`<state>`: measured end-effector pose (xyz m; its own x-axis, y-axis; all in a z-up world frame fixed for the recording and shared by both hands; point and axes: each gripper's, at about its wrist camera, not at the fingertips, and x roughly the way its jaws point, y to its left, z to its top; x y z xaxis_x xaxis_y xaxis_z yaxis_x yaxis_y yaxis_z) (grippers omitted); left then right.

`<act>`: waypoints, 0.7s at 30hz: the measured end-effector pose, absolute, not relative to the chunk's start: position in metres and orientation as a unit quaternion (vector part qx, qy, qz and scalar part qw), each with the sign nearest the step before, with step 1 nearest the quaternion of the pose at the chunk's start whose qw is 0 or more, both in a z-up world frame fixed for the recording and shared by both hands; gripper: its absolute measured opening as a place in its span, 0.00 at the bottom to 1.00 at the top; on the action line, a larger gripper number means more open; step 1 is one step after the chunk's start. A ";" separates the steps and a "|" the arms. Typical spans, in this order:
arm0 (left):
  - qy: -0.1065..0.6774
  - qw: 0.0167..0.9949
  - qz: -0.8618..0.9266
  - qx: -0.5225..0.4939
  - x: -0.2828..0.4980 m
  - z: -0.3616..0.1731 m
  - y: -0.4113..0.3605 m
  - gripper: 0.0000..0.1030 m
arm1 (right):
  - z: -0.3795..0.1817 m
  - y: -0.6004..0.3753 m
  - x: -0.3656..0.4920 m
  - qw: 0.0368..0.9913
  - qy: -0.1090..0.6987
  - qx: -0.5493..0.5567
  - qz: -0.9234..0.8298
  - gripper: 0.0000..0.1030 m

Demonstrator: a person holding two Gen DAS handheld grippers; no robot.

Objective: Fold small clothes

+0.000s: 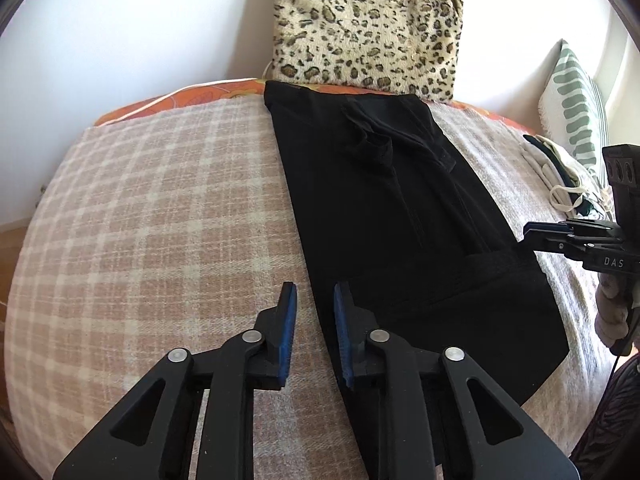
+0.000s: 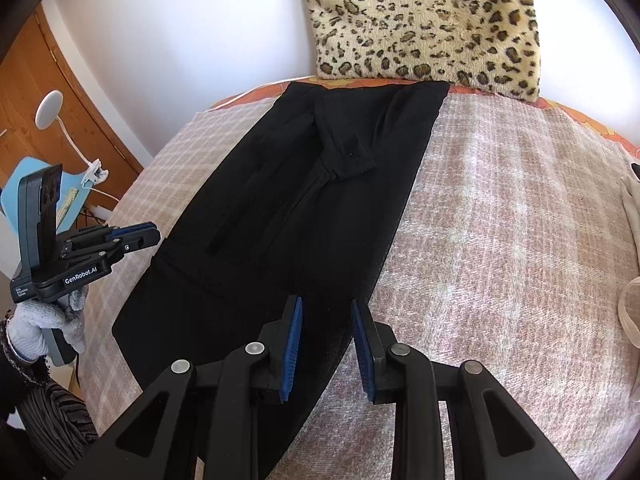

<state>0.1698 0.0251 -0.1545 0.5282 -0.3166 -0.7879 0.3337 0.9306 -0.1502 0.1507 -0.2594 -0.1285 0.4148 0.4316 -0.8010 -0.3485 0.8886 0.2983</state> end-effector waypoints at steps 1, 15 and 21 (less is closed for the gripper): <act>0.447 0.874 -0.193 -0.003 0.173 -0.151 0.029 0.40 | -0.124 -0.266 0.153 0.842 0.483 0.058 0.232 0.29; 0.478 0.841 -0.243 -0.074 0.274 -0.151 0.041 0.50 | -0.125 -0.311 0.250 0.833 0.482 0.159 0.221 0.38; 0.498 0.827 -0.237 -0.111 0.320 -0.173 0.041 0.60 | -0.139 -0.318 0.298 0.821 0.492 0.182 0.225 0.39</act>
<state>0.3196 0.0414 -0.1732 0.3916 -0.5022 -0.7710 0.2810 0.8632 -0.4195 0.2977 -0.3182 -0.1386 0.4142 0.5488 -0.7261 -0.1909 0.8324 0.5203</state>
